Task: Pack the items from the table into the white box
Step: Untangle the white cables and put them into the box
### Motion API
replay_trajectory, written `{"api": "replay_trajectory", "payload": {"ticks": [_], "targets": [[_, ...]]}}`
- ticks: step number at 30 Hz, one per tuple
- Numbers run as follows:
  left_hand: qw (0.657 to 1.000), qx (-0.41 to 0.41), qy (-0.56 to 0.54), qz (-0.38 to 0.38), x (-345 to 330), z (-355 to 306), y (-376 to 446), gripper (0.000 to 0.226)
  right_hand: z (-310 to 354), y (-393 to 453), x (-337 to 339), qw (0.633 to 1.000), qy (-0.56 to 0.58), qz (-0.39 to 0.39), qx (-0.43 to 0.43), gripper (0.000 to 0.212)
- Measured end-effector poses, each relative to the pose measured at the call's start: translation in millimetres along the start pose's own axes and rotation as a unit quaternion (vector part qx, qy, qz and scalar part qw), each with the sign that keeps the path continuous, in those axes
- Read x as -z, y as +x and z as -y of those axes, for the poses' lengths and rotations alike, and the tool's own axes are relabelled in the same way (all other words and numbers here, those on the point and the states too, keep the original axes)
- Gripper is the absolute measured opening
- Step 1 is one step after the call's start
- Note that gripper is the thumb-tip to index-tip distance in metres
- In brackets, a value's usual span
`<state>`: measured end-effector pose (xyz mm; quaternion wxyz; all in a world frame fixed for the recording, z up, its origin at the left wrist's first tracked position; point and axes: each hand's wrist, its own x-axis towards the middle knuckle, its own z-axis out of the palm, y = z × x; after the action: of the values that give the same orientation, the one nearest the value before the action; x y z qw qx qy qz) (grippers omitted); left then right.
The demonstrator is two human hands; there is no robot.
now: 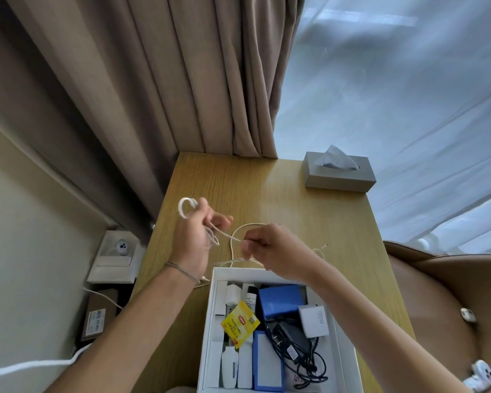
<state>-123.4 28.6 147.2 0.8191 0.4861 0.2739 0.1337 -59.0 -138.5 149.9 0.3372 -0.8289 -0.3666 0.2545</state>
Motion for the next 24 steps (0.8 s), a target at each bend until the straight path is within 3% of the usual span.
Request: {"api": "replay_trajectory", "payload": {"ticks": [2,5,8,10,12,14,16,19,22,24], "targets": [[0.984,0.064,-0.159,0.043,16.4,-9.2,10.1,0.047,-21.8,-7.2,10.8,0.999,0.036,-0.006,-0.036,0.033],[0.971,0.112,-0.198,0.071,48.5,-20.2,23.2,0.049,-60.6,-18.5,29.4,0.994,0.043,-0.040,-0.096,0.030],[0.977,0.147,-0.108,0.113,74.2,-23.8,27.5,0.043,-90.1,-22.5,43.0,0.983,0.027,-0.118,-0.138,0.031],[0.970,0.170,0.016,0.175,75.9,-21.3,22.3,0.038,-95.3,-18.5,46.9,0.973,0.005,-0.179,-0.149,0.031],[0.937,0.185,0.162,0.248,61.6,-12.6,9.8,0.039,-84.5,-9.7,45.6,0.963,-0.013,-0.229,-0.144,0.032],[0.909,0.201,0.231,0.284,37.8,0.4,-3.4,0.045,-61.2,-0.8,39.1,0.961,-0.011,-0.245,-0.124,0.030],[0.913,0.213,0.224,0.265,14.0,11.9,-13.1,0.046,-32.8,3.6,29.0,0.970,-0.019,-0.226,-0.090,0.029],[0.949,0.222,0.133,0.181,-7.7,19.0,-14.2,0.043,4.6,0.3,8.1,0.984,-0.042,-0.171,-0.032,0.026],[0.975,0.189,0.072,0.089,-15.6,17.0,-8.6,0.029,20.8,-4.6,-10.7,0.985,-0.095,-0.139,0.023,0.022],[0.984,0.164,0.039,0.052,-17.7,13.3,-4.4,0.034,19.1,-7.0,-17.9,0.985,-0.121,-0.115,0.047,0.022]]}}
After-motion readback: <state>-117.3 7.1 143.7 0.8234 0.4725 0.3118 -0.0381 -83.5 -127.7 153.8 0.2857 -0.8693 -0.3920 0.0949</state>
